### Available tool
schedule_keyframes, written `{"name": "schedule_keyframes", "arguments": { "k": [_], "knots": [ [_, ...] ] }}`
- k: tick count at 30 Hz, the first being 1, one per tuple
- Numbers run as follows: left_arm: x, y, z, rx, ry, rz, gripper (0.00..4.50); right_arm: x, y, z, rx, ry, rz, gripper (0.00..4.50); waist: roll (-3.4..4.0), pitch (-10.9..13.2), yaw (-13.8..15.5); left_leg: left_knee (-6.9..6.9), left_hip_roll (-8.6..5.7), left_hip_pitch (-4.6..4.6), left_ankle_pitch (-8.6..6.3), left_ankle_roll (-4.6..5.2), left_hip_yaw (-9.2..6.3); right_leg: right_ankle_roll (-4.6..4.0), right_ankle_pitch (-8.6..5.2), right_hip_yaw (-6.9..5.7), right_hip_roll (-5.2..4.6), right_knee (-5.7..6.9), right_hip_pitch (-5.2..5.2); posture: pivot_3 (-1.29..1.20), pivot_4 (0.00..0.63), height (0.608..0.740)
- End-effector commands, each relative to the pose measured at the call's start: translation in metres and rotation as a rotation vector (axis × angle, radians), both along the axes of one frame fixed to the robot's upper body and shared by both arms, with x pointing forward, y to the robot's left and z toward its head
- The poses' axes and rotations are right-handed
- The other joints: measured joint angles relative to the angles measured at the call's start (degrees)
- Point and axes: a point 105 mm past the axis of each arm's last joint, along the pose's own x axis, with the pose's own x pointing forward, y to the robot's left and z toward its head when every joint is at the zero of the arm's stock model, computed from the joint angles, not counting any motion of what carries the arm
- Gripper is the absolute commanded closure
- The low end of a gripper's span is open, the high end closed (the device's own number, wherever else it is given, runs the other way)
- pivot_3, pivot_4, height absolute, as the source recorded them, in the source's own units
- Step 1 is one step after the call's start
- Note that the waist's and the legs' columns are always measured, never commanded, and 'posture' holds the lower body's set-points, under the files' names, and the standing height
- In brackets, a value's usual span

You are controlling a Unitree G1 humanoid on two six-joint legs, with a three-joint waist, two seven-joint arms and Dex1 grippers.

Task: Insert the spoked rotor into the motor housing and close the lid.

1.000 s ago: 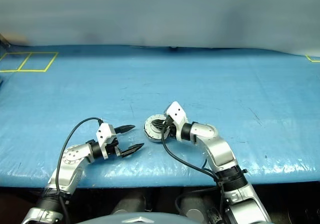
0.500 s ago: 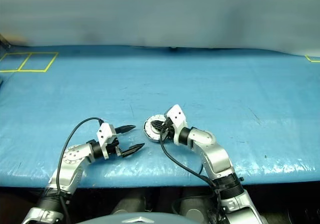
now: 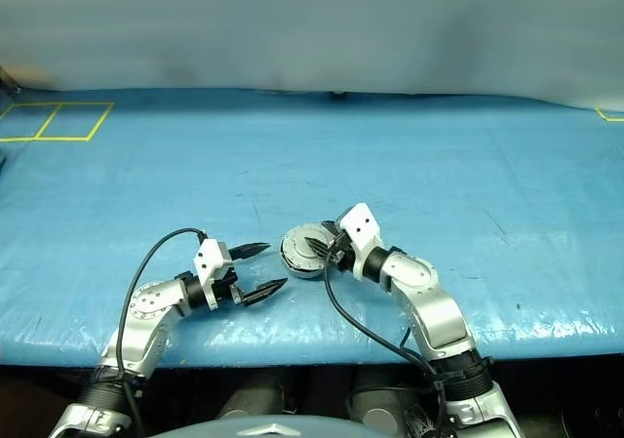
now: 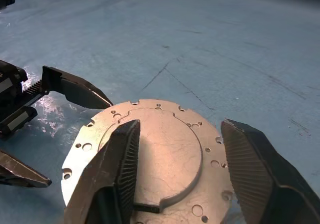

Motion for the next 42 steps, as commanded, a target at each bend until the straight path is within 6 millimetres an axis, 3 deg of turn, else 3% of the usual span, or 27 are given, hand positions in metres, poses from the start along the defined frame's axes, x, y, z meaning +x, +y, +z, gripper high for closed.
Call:
{"name": "schedule_keyframes", "arguments": {
  "k": [1, 2, 13, 27, 32, 42],
  "knots": [
    [0.002, -0.003, 0.013, -0.015, -0.058, -0.015, 0.0, -0.001, 0.005, 0.008, 0.021, -0.023, 0.014, 0.61, 0.0, 0.0, 0.04, 0.0, 0.0, 0.0, 0.0, 0.0, 0.0, 0.0, 0.0, 0.0, 0.0, -0.01, 0.0, 0.0, 0.15, 0.74],
    [0.002, -0.003, 0.013, -0.014, -0.058, -0.014, 0.0, -0.002, 0.006, 0.008, 0.021, -0.022, 0.018, 0.31, 0.0, 0.0, 0.05, 0.0, 0.0, -0.01, 0.0, 0.0, 0.0, 0.0, 0.0, -0.01, 0.0, -0.01, 0.0, 0.0, 0.15, 0.74],
    [0.003, -0.001, 0.013, -0.006, -0.06, -0.008, 0.0, -0.004, 0.008, -0.012, 0.008, 0.06, 0.011, 0.31, 0.0, 0.0, 0.03, 0.0, 0.0, 0.0, 0.0, 0.0, 0.0, 0.0, 0.0, -0.01, 0.0, -0.01, 0.0, 0.0, 0.15, 0.74],
    [0.003, 0.003, 0.012, 0.004, -0.06, 0.003, 0.0, -0.01, 0.015, -0.012, 0.012, 0.061, 0.044, 0.31, -0.01, 0.0, 0.01, 0.01, 0.0, 0.02, 0.0, 0.0, 0.0, 0.0, 0.0, -0.01, 0.02, 0.0, 0.02, 0.0, 0.15, 0.74],
    [0.003, 0.003, 0.012, 0.005, -0.061, 0.005, 0.0, -0.01, 0.016, -0.015, -0.001, 0.059, 0.037, 1.48, -0.01, -0.01, 0.0, 0.01, 0.0, 0.02, 0.0, 0.0, 0.0, 0.0, 0.0, -0.01, 0.01, 0.0, 0.02, 0.0, 0.15, 0.74],
    [0.003, 0.003, 0.01, 0.006, -0.054, 0.005, 0.0, -0.01, 0.03, 0.004, -0.018, 0.027, 0.026, 1.48, 0.0, 0.0, -0.07, -0.01, 0.01, 0.01, 0.0, 0.0, 0.0, 0.0, 0.0, 0.0, 0.02, 0.0, -0.02, 0.0, 0.15, 0.74]
  ]
}}
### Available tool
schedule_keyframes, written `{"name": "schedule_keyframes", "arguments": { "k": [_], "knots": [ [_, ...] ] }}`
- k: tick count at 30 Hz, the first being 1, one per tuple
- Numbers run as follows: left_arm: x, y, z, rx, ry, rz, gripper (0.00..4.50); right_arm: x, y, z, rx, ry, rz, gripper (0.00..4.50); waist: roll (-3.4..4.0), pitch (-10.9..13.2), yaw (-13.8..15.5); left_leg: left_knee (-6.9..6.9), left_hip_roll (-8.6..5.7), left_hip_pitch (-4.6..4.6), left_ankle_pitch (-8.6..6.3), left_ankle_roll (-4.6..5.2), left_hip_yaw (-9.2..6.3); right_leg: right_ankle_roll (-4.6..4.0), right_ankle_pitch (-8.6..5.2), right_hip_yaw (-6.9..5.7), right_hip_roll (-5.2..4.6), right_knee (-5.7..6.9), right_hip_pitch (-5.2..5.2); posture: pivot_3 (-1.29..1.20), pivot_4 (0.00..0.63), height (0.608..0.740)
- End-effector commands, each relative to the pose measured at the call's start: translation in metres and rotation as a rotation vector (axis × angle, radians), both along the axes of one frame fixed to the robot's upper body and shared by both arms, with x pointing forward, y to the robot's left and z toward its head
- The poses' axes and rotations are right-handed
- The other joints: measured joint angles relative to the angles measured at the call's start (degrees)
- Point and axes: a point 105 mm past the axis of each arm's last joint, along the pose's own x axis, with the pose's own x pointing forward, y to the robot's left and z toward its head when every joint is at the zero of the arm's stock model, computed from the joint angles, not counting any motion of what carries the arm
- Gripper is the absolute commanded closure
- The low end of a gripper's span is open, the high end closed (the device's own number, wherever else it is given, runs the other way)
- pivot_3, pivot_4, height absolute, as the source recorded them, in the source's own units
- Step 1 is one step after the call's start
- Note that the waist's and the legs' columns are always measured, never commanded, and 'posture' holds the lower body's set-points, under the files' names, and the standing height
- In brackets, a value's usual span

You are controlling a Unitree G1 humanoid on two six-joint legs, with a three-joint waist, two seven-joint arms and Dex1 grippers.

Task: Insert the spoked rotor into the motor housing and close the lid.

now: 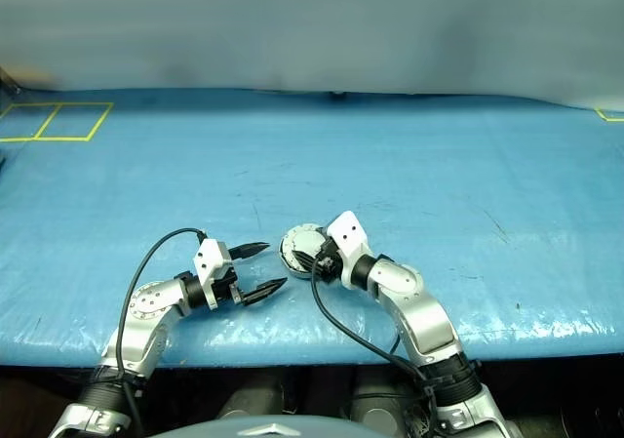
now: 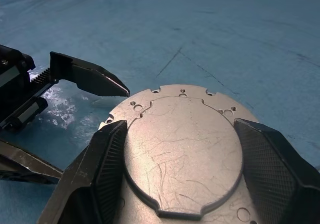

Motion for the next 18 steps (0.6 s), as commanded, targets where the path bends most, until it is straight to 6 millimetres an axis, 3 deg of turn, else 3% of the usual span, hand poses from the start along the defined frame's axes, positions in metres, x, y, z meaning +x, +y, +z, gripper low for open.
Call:
{"name": "schedule_keyframes", "arguments": {
  "k": [1, 18],
  "knots": [
    [0.002, 0.001, 0.01, -0.002, -0.051, -0.002, 0.0, -0.002, 0.013, 0.015, -0.018, -0.046, 0.021, 1.48, 0.0, 0.0, -0.02, 0.0, 0.0, 0.0, 0.0, 0.0, 0.0, 0.0, 0.0, 0.0, 0.0, 0.0, -0.01, 0.0, 0.15, 0.74],
    [0.001, -0.003, 0.009, -0.01, -0.04, -0.016, 0.0, 0.008, 0.013, 0.002, -0.196, -0.013, -0.054, 1.48, 0.0, 0.0, 0.02, 0.03, 0.0, 0.01, 0.05, -0.06, 0.0, 0.0, 0.0, -0.01, 0.01, 0.05, 0.01, 0.0, 0.15, 0.74]
  ]
}}
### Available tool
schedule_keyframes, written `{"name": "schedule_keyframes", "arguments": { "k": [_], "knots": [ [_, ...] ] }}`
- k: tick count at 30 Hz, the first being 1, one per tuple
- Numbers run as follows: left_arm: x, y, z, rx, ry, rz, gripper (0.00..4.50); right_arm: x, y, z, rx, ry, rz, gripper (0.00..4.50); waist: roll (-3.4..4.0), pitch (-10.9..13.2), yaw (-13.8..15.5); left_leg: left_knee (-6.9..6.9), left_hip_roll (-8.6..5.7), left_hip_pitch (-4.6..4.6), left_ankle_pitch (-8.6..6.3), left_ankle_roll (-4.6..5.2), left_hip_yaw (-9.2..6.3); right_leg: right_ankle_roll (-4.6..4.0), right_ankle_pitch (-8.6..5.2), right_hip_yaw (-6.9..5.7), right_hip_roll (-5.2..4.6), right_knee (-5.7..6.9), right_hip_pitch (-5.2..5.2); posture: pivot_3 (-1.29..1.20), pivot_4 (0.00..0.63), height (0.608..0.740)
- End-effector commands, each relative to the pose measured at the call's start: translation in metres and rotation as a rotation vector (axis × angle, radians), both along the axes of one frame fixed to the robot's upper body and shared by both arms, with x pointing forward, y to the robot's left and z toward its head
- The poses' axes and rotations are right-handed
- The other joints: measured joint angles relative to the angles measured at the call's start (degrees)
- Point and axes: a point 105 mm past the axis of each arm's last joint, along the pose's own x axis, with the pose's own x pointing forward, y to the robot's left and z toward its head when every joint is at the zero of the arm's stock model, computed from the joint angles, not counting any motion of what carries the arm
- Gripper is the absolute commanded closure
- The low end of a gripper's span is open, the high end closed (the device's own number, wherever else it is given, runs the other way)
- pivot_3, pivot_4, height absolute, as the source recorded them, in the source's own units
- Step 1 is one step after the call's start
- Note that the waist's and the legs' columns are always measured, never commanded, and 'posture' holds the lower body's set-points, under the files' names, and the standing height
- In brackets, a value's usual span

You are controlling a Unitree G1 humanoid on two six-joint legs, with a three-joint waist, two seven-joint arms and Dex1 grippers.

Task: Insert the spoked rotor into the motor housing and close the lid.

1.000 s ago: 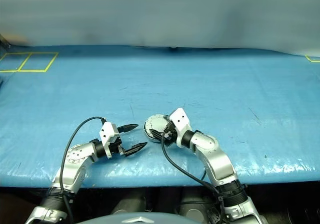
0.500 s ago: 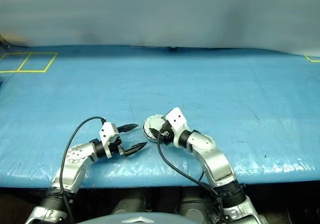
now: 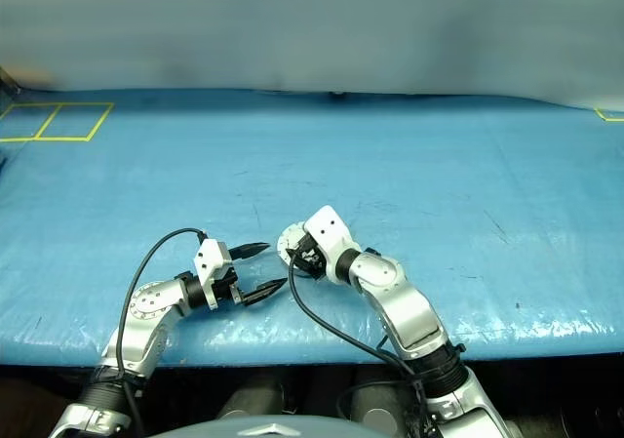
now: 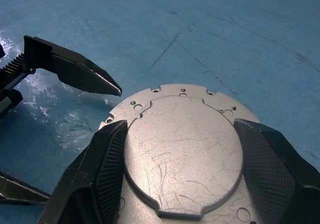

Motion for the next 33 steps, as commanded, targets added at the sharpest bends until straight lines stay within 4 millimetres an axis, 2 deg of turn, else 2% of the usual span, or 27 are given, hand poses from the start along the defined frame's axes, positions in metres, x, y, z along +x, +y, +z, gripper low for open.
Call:
{"name": "schedule_keyframes", "arguments": {
  "k": [1, 7, 14, 21, 29, 32, 33],
  "knots": [
    [0.002, -0.002, 0.009, -0.009, -0.041, -0.011, 0.0, 0.001, -0.001, -0.003, -0.042, -0.002, -0.007, 1.48, 0.0, 0.0, -0.02, 0.0, 0.0, 0.0, 0.0, -0.01, 0.0, 0.0, 0.0, 0.0, 0.0, 0.0, 0.0, 0.0, 0.15, 0.74],
    [0.001, -0.002, 0.008, -0.01, -0.038, -0.008, 0.0, -0.002, -0.003, -0.013, -0.06, 0.044, 0.001, 1.48, -0.01, -0.01, -0.01, 0.0, 0.01, 0.03, 0.04, -0.04, 0.0, 0.0, 0.0, 0.0, 0.01, 0.02, 0.02, 0.0, 0.15, 0.74],
    [0.001, -0.002, 0.008, -0.011, -0.037, -0.007, 0.0, 0.0, -0.015, -0.034, -0.134, 0.119, -0.035, 1.48, -0.03, -0.11, 0.02, -0.01, 0.01, 0.08, 0.05, -0.04, 0.0, 0.01, -0.01, -0.01, 0.0, 0.01, 0.09, 0.0, 0.15, 0.74],
    [0.002, -0.001, 0.011, -0.014, -0.048, 0.002, 0.0, -0.001, -0.017, -0.043, -0.16, 0.149, -0.041, 1.48, -0.04, -0.2, 0.03, -0.01, 0.01, 0.12, 0.12, -0.05, -0.01, 0.06, -0.01, -0.01, 0.0, 0.02, 0.15, 0.0, 0.15, 0.74],
    [0.02, 0.0, 0.027, -0.1, -0.065, 0.085, 0.0, 0.0, -0.016, -0.041, -0.144, 0.15, -0.043, 1.48, 0.01, -0.43, 0.09, -0.01, 0.01, 0.13, 0.16, -0.07, -0.05, 0.16, -0.05, -0.03, 0.01, 0.05, 0.16, 0.0, 0.15, 0.74],
    [0.021, -0.007, 0.025, -0.094, -0.05, 0.058, 0.56, 0.0, -0.016, -0.04, -0.14, 0.144, -0.047, 1.48, 0.02, -0.46, 0.06, -0.01, 0.01, 0.13, 0.16, -0.07, -0.05, 0.16, -0.05, -0.02, 0.0, 0.04, 0.15, 0.0, 0.15, 0.74],
    [0.021, -0.009, 0.024, -0.088, -0.052, 0.051, 0.92, 0.001, -0.016, -0.04, -0.138, 0.143, -0.05, 1.48, 0.02, -0.46, 0.06, -0.01, 0.01, 0.13, 0.16, -0.07, -0.05, 0.14, -0.04, -0.03, 0.01, 0.04, 0.15, 0.0, 0.15, 0.74]
  ]
}}
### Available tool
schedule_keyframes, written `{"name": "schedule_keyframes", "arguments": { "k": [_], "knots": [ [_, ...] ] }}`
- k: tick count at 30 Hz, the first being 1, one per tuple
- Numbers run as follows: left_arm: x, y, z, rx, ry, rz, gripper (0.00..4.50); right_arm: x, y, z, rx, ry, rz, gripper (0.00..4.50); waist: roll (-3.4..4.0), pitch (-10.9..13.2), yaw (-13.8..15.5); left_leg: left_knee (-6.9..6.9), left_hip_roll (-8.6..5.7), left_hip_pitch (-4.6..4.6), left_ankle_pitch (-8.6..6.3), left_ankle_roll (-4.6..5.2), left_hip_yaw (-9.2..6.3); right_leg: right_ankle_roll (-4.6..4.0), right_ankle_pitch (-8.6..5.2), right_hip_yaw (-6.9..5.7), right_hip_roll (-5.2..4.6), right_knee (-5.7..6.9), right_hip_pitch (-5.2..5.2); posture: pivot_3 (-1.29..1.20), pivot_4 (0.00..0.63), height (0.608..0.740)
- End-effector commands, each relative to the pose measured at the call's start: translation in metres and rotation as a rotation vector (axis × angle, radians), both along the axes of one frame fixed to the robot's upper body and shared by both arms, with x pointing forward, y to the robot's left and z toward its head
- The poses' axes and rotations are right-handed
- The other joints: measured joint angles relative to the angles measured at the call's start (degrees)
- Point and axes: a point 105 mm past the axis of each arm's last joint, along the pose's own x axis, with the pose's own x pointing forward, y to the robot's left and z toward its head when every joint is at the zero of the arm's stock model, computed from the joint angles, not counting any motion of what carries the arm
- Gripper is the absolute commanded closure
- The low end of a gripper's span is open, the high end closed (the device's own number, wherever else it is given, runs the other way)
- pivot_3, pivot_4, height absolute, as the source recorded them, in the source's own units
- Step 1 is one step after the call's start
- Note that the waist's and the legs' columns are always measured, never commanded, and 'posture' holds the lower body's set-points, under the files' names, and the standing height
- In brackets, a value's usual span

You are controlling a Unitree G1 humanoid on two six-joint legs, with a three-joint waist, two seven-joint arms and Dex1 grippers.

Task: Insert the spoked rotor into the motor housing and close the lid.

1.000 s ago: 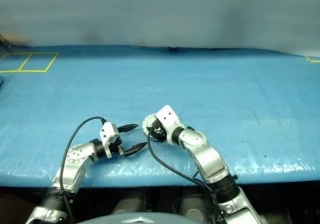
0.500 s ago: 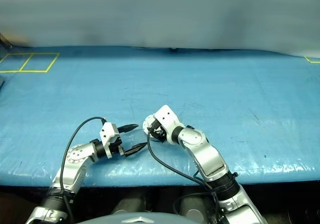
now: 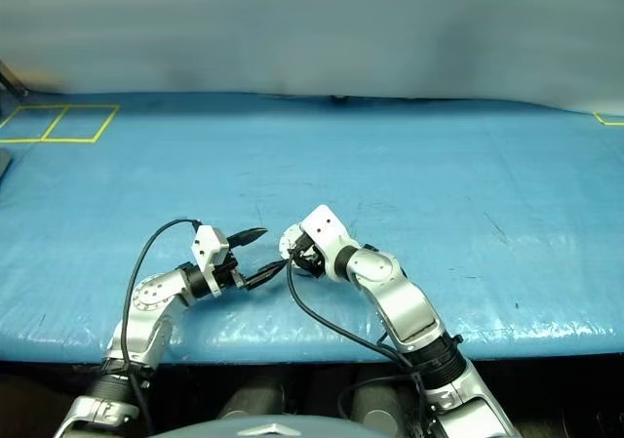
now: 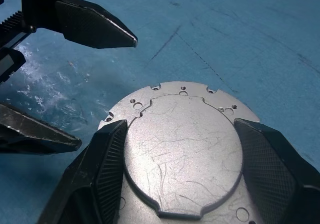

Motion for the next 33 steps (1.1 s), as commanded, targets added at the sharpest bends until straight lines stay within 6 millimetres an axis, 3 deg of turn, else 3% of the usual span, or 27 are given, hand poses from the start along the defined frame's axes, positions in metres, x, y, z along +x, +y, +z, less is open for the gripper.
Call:
{"name": "schedule_keyframes", "arguments": {
  "k": [1, 10, 11, 28, 32, 33],
  "knots": [
    [0.003, -0.006, 0.007, -0.003, -0.024, -0.023, 1.23, -0.003, -0.015, -0.031, -0.069, 0.118, -0.062, 1.48, 0.0, 0.0, 0.01, -0.01, 0.0, 0.0, 0.0, 0.0, 0.0, 0.0, 0.0, 0.0, 0.0, 0.0, 0.0, 0.0, 0.15, 0.74],
    [0.006, -0.006, 0.002, 0.037, -0.019, -0.022, 4.28, -0.003, -0.017, -0.03, -0.051, 0.116, -0.083, 1.48, 0.0, -0.01, 0.12, -0.01, 0.0, 0.0, 0.01, 0.0, -0.02, 0.14, -0.08, -0.01, -0.01, 0.0, 0.01, 0.0, 0.15, 0.74],
    [0.007, -0.007, 0.001, 0.044, -0.02, -0.018, 4.43, -0.004, -0.017, -0.03, -0.048, 0.118, -0.083, 1.48, 0.0, -0.01, 0.12, -0.01, 0.0, -0.01, 0.01, 0.0, -0.02, 0.14, -0.08, -0.01, -0.01, 0.0, 0.01, 0.0, 0.15, 0.74],
    [0.008, -0.018, -0.023, 0.151, 0.043, -0.036, 4.43, -0.012, -0.012, -0.024, 0.01, 0.12, -0.055, 1.48, 0.0, -0.12, 1.22, -0.02, -0.02, -0.01, 0.01, 0.0, -0.04, 0.16, -0.1, -0.03, -0.03, -0.05, 0.03, 0.0, 0.15, 0.74],
    [0.007, -0.016, -0.024, 0.154, 0.043, -0.035, 4.5, -0.015, -0.011, -0.014, 0.058, 0.106, -0.024, 0.12, -0.01, -0.13, 1.37, -0.06, -0.01, -0.01, 0.01, 0.0, -0.05, 0.15, -0.12, -0.04, -0.03, -0.08, 0.03, 0.0, 0.15, 0.74],
    [0.006, -0.016, -0.024, 0.154, 0.043, -0.034, 4.5, -0.017, -0.008, -0.005, 0.121, 0.104, -0.008, 0.02, -0.01, -0.13, 1.4, -0.07, -0.01, -0.01, 0.01, 0.0, -0.05, 0.15, -0.12, -0.04, -0.03, -0.08, 0.02, 0.0, 0.15, 0.74]
  ]
}}
